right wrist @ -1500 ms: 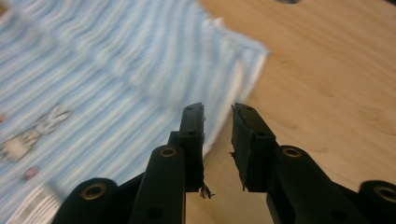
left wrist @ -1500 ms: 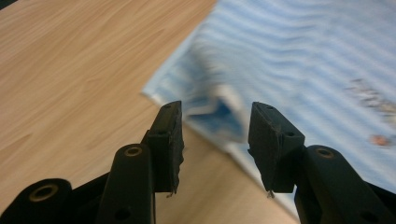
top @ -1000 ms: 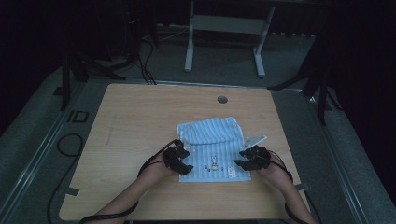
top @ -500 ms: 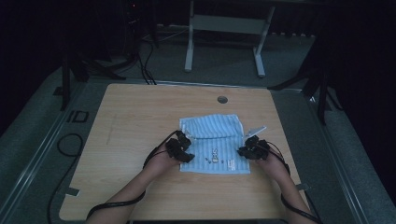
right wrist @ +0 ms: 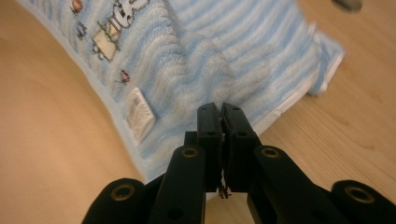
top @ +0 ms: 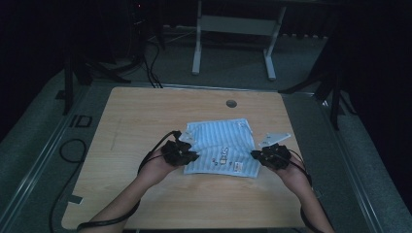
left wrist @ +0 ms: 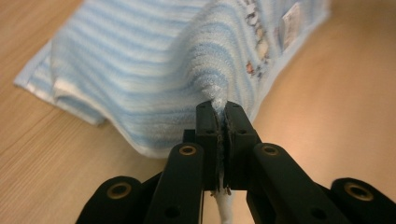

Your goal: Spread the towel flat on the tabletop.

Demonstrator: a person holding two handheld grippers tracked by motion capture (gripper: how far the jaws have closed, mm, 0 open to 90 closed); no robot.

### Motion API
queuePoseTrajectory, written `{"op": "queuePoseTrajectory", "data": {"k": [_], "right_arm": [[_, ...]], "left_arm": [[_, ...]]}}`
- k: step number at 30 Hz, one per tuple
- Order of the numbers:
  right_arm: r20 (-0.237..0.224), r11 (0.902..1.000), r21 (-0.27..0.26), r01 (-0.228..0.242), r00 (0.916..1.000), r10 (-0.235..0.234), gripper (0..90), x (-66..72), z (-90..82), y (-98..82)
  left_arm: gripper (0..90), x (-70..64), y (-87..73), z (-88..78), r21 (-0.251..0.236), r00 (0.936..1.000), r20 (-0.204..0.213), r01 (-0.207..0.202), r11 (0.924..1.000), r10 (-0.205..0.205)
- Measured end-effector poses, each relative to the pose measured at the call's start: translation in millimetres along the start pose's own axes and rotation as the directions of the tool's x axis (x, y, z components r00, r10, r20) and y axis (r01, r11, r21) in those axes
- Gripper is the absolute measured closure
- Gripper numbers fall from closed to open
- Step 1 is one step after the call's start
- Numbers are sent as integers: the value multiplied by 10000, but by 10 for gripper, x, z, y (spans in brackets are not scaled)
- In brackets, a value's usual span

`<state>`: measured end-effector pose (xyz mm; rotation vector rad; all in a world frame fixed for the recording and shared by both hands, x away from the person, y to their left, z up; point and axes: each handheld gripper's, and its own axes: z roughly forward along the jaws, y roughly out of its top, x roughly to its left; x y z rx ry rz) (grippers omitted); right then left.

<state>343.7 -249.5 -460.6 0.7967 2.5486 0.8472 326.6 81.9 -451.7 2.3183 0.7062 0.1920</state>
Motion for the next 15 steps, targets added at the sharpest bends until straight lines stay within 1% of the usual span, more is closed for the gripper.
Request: {"op": "queuePoseTrajectory", "data": {"k": [1, 3, 4, 5, 6, 8, 9, 10, 11, 12, 13, 14, 15], "right_arm": [[44, 9999, -70, 102, 9999, -102, 869, 43, -67, -4], [31, 9995, -285, 151, 9999, -150, 868, 127, -191, -31], [5, 9993, -339, 170, 9999, -170, 868, 168, -247, -55], [-6, 9989, -423, 196, 9998, -196, 868, 215, -302, -86], [-74, 9987, -490, 126, 9999, -130, 868, 262, -354, -124], [-153, 9984, -555, 133, 9998, -142, 866, 359, -449, -212], [-233, 9986, -516, 143, 9996, -155, 866, 405, -486, -259], [-221, 9987, -451, 220, 9995, -230, 865, 453, -518, -305], [-271, 9990, -402, 212, 9994, -223, 865, 496, -545, -352], [-363, 9994, -285, 199, 9991, -210, 860, 536, -573, -397], [-499, 9996, -187, 205, 9985, -214, 845, 567, -603, -444], [-745, 9999, -123, 28, 9972, -37, 801, 588, -631, -491], [-910, 9998, -161, -154, 9958, 139, 764, 599, -655, -537]], "left_arm": [[857, -56, -11, -64, -64, 9996, 273, -92, 9999, 94], [856, -189, -38, -161, -151, 9983, 508, -285, 9995, 292], [855, -266, -55, -198, -143, 9970, 610, -471, 9988, 479], [854, -342, -74, -228, -134, 9959, 684, -586, 9982, 594], [853, -412, -95, -253, -92, 9947, 742, -702, 9975, 706], [852, -546, -137, -289, -37, 9921, 940, -836, 9965, 836], [852, -611, -155, -299, -3, 9904, 1029, -923, 9957, 919], [849, -673, -177, -306, -37, 9882, 1241, -897, 9960, 895], [849, -736, -198, -308, 58, 9843, 1478, -980, 9952, 960], [845, -797, -223, -298, 195, 9787, 1748, -1131, 9934, 1080], [835, -854, -250, -281, 354, 9705, 2124, -1243, 9916, 1140], [794, -901, -275, -254, 606, 9583, 2585, -1421, 9880, 1220], [715, -937, -299, -227, 797, 9512, 2772, -1634, 9833, 1356]]}}
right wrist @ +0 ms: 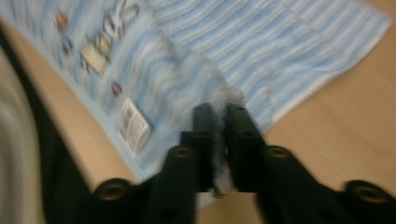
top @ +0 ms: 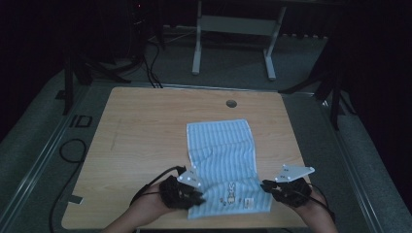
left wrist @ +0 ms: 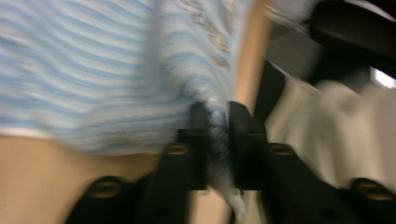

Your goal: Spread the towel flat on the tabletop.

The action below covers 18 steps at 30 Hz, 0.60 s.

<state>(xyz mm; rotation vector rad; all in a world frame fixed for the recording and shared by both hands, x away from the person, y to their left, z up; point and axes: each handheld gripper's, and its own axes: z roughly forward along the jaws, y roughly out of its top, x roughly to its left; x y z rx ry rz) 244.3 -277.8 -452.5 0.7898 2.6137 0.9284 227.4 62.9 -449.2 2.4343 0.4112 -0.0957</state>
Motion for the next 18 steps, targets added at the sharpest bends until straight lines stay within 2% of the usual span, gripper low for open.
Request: {"op": "queuePoseTrajectory", "data": {"k": [2, 3, 4, 6, 7, 8, 10, 14, 18], "right_arm": [[-187, 9997, -146, -213, 9996, 211, 727, 0, -29, -67], [-75, 9996, -188, -221, 9997, 220, 723, -12, -26, -84], [-44, 9995, -178, -263, 9996, 262, 726, -40, -9, -91], [72, 9995, -163, -273, 9996, 275, 825, -93, 48, -77], [-24, 9997, -163, -183, 9998, 183, 867, -124, 95, -62], [3, 9998, -136, -142, 9999, 142, 898, -156, 152, -39], [97, 9998, -175, -89, 9999, 91, 899, -230, 279, 25], [309, 9999, 71, -94, 9995, 92, 899, -394, 573, 167], [678, 9995, 53, -304, 9972, 299, 899, -558, 807, 268]], "left_arm": [[676, 16, -19, 49, 387, 9996, -209, -198, 9991, 206], [664, 64, -24, 64, 496, 9992, -360, -136, 9987, 154], [665, 120, -22, 75, 555, 9976, -682, -29, 9985, 67], [681, 224, -6, 109, 658, 9873, -1588, 28, 9978, 77], [694, 307, 3, 120, 648, 9843, -1764, 113, 9978, 3], [725, 402, 11, 131, 500, 9828, -1828, 345, 9982, -248], [778, 595, 31, 167, 471, 9721, -2279, 670, 9966, -545], [810, 937, 62, 272, 271, 9600, -2493, 1386, 9900, -1276], [810, 1181, 41, 407, 296, 9448, -2755, 1929, 9808, -1775]]}}
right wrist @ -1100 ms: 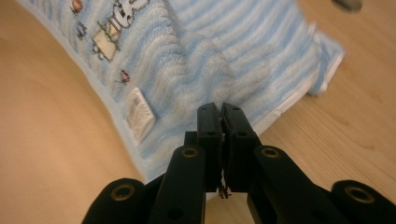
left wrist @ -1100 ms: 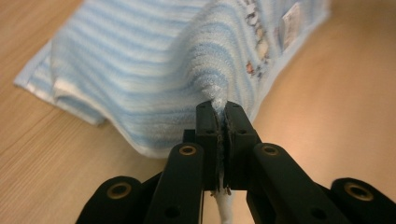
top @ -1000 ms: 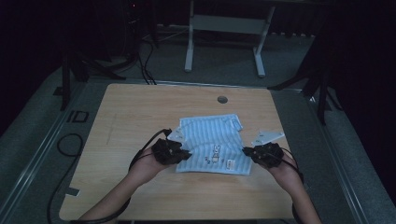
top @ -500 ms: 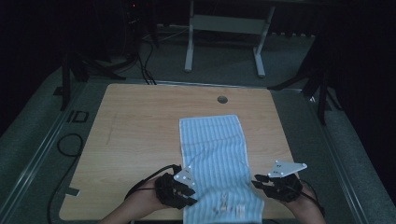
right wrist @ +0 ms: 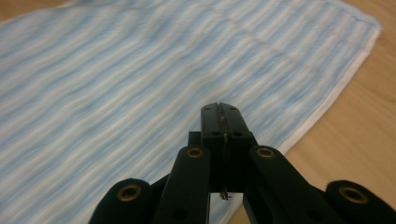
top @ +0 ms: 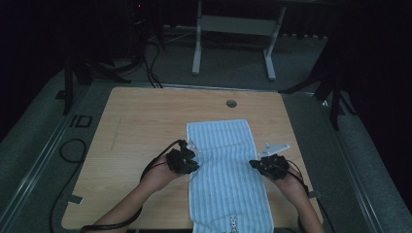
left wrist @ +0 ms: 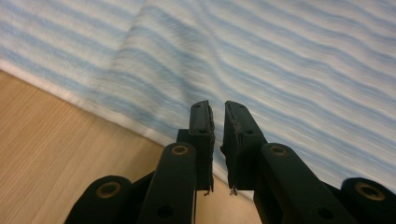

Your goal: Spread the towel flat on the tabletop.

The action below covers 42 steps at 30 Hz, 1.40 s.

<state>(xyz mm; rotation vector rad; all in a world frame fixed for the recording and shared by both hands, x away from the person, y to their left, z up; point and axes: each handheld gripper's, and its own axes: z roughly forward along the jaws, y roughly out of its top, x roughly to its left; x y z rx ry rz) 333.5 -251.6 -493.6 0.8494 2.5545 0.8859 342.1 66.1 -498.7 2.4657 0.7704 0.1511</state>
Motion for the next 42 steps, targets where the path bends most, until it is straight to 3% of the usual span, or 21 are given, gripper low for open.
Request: {"op": "queuePoseTrajectory", "data": {"k": [5, 10, 11, 13, 18, 32, 35, 37, 40, 42], "right_arm": [[295, 9990, 364, -275, 9992, 264, 897, -131, 279, 41], [361, 9936, 994, -531, 9981, 497, 897, -255, 523, 0], [354, 9917, 1160, -561, 9980, 523, 898, -268, 565, -17], [264, 9919, 984, -803, 9966, 780, 897, -298, 569, -35], [548, 9898, 1157, -836, 9955, 776, 897, -385, 588, -9], [446, 9771, 806, -1970, 9800, 1939, 893, -746, 718, 66], [400, 9754, 1002, -1962, 9804, 1931, 865, -758, 722, 96], [431, 9769, 1100, -1831, 9828, 1794, 866, -753, 696, 140], [597, 9796, 728, -1874, 9812, 1833, 884, -805, 620, 245], [879, 9786, 566, -1977, 9774, 1924, 892, -887, 607, 357]], "left_arm": [[809, 156, -20, 231, 380, 9992, -285, 306, 9988, -295], [807, 161, -17, 355, 643, 9984, -510, -211, 9977, 244], [808, 171, -16, 363, 567, 9991, -418, -92, 9983, 115], [807, 205, -3, 372, 535, 9991, -430, 2, 9986, 21], [806, 339, 75, 414, 518, 9982, -574, 198, 9985, -169], [796, 741, 350, 561, 450, 9919, -1005, 823, 9956, -774], [771, 769, 400, 547, 770, 9938, -713, 905, 9929, -851], [765, 800, 442, 455, 499, 9946, -504, 929, 9944, -904], [769, 885, 543, 307, -106, 9898, -978, 1028, 9946, -1033], [784, 958, 610, 293, -233, 9851, -1202, 1210, 9924, -1229]]}}
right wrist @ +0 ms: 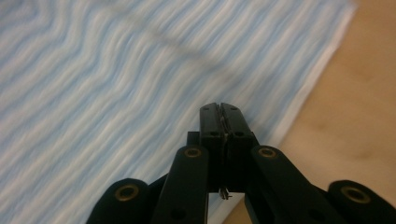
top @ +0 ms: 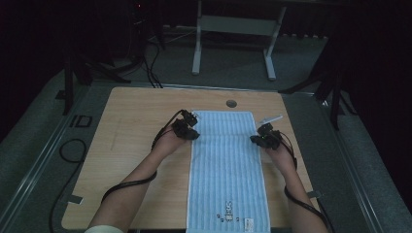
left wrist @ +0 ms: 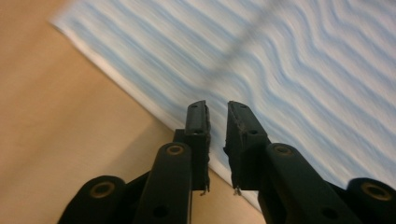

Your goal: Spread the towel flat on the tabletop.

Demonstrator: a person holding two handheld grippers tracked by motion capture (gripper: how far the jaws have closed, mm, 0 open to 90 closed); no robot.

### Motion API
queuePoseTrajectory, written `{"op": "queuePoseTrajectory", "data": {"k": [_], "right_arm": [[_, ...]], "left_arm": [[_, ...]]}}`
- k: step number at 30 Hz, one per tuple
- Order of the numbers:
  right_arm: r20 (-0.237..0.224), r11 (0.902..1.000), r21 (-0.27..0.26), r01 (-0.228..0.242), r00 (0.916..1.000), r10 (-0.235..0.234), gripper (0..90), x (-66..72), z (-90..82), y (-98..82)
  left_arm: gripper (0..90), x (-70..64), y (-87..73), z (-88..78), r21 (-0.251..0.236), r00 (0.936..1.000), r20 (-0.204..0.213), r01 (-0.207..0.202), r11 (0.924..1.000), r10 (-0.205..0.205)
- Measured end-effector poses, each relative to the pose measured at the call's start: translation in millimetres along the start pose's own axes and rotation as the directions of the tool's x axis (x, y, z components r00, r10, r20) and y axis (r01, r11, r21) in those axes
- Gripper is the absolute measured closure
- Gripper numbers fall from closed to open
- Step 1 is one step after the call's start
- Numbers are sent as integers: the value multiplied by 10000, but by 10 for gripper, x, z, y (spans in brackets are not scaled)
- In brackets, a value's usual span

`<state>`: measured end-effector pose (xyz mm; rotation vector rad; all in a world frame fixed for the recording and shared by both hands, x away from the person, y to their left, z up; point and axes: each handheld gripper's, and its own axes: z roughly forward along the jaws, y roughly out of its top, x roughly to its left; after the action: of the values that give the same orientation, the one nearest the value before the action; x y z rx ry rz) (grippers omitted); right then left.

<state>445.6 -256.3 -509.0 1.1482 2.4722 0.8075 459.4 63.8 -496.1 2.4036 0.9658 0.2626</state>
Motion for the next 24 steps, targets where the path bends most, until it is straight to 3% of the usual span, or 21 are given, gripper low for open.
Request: {"op": "queuePoseTrajectory", "data": {"k": [4, 10, 14, 18, 24], "right_arm": [[236, 9997, 105, -206, 9995, 203, 895, -101, 125, 160], [336, 9956, 820, -461, 9985, 435, 895, -152, 390, 156], [227, 9956, 622, -700, 9974, 687, 895, -204, 448, 160], [331, 9951, 624, -772, 9966, 752, 894, -253, 493, 217], [581, 9941, 734, -796, 9955, 754, 893, -305, 548, 300]], "left_arm": [[802, 72, 50, 163, 450, 9998, -17, 184, 9988, -184], [801, 94, 13, 389, 894, 9998, 37, 201, 9958, -206], [801, 132, 31, 428, 742, 9995, -5, 322, 9967, -322], [799, 156, 74, 464, 593, 9979, -548, 377, 9975, -344], [799, 198, 118, 501, 475, 9963, -547, 685, 9965, -659]]}}
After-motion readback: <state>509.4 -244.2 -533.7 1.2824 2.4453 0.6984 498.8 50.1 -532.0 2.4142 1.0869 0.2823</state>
